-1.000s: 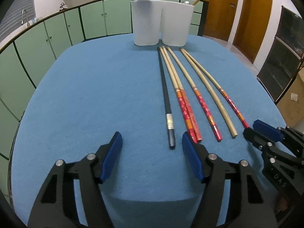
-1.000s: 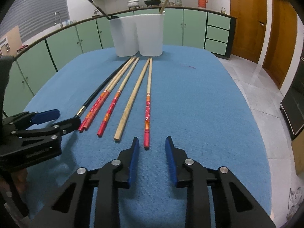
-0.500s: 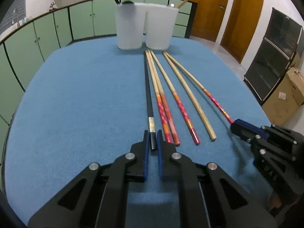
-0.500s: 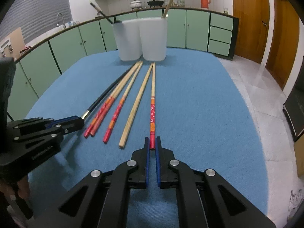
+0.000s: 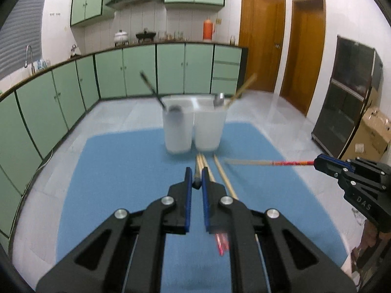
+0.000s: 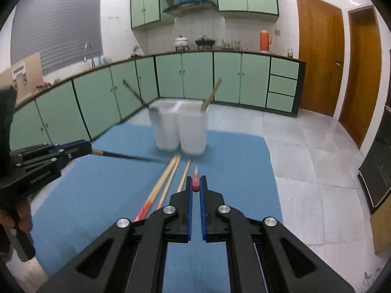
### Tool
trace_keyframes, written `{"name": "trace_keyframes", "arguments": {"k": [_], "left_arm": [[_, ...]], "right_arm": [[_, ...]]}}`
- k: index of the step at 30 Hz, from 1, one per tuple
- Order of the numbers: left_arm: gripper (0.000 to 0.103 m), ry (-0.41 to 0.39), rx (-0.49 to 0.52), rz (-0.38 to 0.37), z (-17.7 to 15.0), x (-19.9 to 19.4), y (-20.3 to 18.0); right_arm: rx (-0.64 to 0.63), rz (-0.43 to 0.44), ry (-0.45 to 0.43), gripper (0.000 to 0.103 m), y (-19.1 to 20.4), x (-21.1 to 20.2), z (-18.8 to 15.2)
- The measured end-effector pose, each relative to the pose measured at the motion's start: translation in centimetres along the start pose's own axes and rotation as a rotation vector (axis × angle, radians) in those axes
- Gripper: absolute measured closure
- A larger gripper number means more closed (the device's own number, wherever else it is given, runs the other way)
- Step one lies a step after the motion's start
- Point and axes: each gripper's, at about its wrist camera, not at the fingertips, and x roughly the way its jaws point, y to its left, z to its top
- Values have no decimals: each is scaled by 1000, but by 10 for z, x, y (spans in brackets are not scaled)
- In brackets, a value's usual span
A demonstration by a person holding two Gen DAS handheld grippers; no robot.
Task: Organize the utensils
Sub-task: 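Carry both chopsticks to the white holder and drop them in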
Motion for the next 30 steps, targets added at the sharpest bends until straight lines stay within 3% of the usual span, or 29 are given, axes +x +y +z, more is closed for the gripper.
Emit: {"name": "trace_keyframes", "arguments": {"k": [8,19,26,30], "left_arm": [[96,-47,-7,-48,56,3,3],[96,-83,-31,-111,89,0,10],[96,-170,-27,-104,120,-15,13],[96,-257,-33,-92,147,-26,14]], "right_arm": [[61,82,-47,98,-20,-6,66],[20,143,-74,98,-18,-5,117],[-18,150,-153,98,-14,-13,152],[-35,140,-199,98,-11,-14,178]]}}
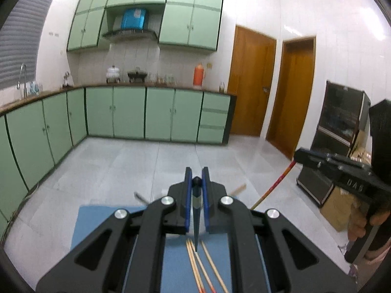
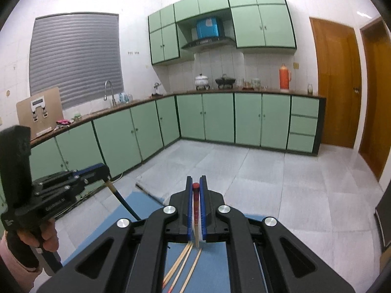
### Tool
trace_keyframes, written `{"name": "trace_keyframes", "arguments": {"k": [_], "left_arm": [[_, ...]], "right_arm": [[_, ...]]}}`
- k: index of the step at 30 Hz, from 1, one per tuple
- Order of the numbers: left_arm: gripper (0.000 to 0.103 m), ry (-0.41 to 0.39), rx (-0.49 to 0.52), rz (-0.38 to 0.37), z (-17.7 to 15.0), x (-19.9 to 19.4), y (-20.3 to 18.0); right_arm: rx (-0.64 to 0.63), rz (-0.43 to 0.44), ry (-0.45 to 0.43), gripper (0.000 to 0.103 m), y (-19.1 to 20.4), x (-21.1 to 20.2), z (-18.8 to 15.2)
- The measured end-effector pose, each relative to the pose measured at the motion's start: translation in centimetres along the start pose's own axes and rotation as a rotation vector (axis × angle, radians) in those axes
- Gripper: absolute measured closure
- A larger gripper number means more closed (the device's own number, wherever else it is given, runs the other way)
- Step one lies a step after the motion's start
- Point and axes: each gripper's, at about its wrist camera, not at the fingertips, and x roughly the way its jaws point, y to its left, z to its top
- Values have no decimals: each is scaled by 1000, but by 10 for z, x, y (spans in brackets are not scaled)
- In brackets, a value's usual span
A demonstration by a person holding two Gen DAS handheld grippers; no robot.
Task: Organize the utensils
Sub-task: 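Carry both chopsticks to the white holder and drop them in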
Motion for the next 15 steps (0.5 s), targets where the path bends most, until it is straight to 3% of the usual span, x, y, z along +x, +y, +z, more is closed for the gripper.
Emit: {"name": "trace_keyframes", "arguments": {"k": [7,12,15], "left_arm": [[96,-150,34,54,45,14,-11],[96,-176,55,117,44,57,-14],[96,-141,46,133,35,88,-9]], "right_arm": [[-24,-25,-53,98,5,30,35],[-18,-53,-53,98,0,70,35],[17,-48,-16,98,-9,96,24]]}}
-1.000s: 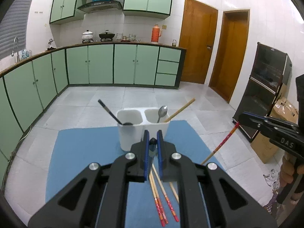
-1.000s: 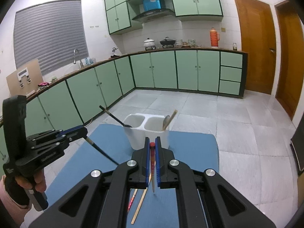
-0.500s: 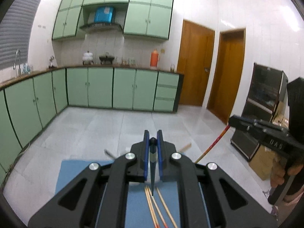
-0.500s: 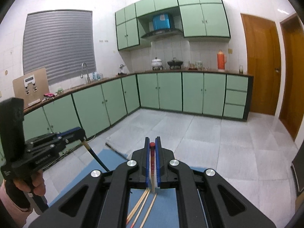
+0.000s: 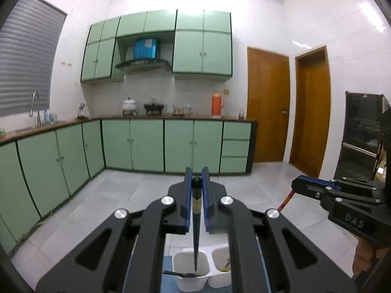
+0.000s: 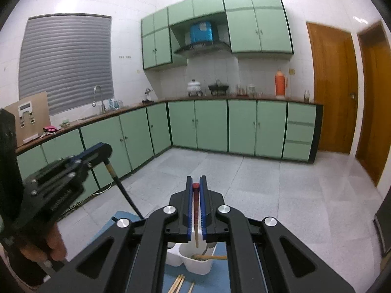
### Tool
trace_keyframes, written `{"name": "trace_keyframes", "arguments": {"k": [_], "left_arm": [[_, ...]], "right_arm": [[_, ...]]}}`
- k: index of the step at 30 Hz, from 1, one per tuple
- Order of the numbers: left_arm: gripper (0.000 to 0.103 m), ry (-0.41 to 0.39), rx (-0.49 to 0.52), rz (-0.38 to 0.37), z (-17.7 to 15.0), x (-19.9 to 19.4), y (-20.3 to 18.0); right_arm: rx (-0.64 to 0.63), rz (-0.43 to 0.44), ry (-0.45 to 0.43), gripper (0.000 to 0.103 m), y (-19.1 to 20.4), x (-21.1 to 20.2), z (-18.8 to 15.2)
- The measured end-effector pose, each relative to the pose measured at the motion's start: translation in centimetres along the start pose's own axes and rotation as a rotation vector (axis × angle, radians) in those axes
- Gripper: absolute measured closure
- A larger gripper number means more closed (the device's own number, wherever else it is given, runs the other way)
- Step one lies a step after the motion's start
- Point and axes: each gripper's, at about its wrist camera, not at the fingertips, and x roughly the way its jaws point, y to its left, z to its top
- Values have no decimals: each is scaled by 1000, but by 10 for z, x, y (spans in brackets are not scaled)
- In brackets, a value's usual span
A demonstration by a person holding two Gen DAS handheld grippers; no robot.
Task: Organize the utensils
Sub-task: 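Carry both chopsticks to the white holder and drop them in, then lower both open grippers toward the remaining chopsticks on the mat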
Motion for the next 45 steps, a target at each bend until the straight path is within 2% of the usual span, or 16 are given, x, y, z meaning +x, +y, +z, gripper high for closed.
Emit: {"name": "trace_keyframes", "arguments": {"k": [7,9,10,11,13,15,16,20,22,24,27,30,33,40,43,45], "left_arm": [[95,164,-21,-8,-38,46,12],[87,191,-25,-6,-46,48,18],[75,199,-27,-5,-51,47,21],[67,200,-30,-3,-54,44,23],[62,200,-28,-4,-59,36,27],[56,201,-31,-8,-64,27,31],[51,200,-31,-9,-65,23,32],[36,194,-13,-2,-75,-5,33],[30,202,-7,2,-86,-21,33],[25,220,-6,4,-100,-34,33],[20,268,2,12,-125,-51,31],[17,330,-6,14,-153,-64,33],[16,400,-16,18,-183,-75,36],[16,536,-16,28,-239,-90,40],[16,575,-17,30,-255,-96,42],[16,604,-19,32,-266,-100,44]], "right_arm": [[22,17,110,97,-12,37,-40],[19,22,133,96,-13,41,-47],[20,20,135,95,-14,40,-50],[20,22,134,90,-15,39,-52],[20,19,115,79,-15,31,-56],[7,-4,85,62,-14,18,-59],[-1,-10,76,60,-12,14,-61],[-24,-44,43,39,-5,-14,-75],[-28,-60,30,33,-1,-29,-88],[-16,-76,24,24,1,-43,-107],[22,-89,42,17,4,-59,-139],[46,-117,81,13,5,-67,-169],[74,-136,133,13,10,-74,-207],[121,-166,238,13,21,-75,-268],[134,-160,279,17,29,-76,-291],[136,-161,311,25,35,-75,-306]]}}
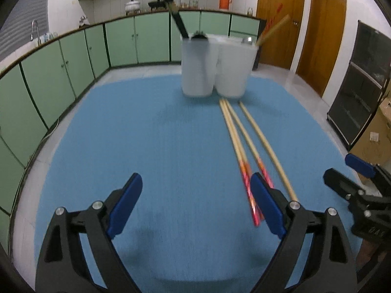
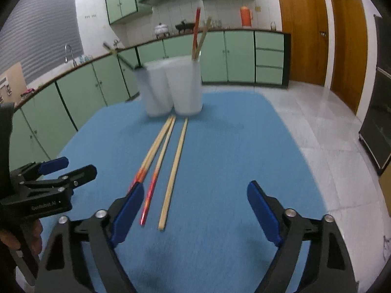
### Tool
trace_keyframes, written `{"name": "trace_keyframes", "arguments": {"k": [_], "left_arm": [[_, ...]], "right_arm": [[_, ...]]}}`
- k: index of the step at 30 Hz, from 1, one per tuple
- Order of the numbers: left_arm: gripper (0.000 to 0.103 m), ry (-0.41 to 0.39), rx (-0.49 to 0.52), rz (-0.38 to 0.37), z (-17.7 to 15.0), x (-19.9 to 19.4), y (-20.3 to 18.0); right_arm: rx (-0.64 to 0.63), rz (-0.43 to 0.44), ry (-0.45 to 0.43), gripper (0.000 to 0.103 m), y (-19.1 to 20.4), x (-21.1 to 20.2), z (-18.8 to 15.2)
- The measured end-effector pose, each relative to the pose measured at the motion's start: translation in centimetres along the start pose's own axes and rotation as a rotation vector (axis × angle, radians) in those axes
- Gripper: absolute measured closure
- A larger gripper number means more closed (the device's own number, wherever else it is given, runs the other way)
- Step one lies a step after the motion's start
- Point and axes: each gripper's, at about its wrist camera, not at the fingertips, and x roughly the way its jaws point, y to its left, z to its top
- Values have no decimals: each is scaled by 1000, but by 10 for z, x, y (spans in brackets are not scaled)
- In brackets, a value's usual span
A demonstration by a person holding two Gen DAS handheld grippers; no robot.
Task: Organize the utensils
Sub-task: 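Lower both open grippers toward the remaining chopsticks on the mat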
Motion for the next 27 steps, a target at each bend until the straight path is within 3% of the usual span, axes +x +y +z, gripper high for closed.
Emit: {"name": "trace_keyframes", "arguments": {"k": [6,11,22,26,27], "left_arm": [[16,67,-4,7,-22,6,-2],[16,88,-10,13,-31,9,0],[16,97,3,-5,-33,9,-12],[16,103,25,-21,-34,11,-21],[16,105,31,-28,-34,11,-24]], "right_arm": [[-35,25,83,41,15,13,-25],[-55,38,118,59,22,22,-27],[-69,10,143,73,28,30,-22],[-47,-4,145,96,22,29,-21],[-39,-1,147,96,19,29,-21]]}}
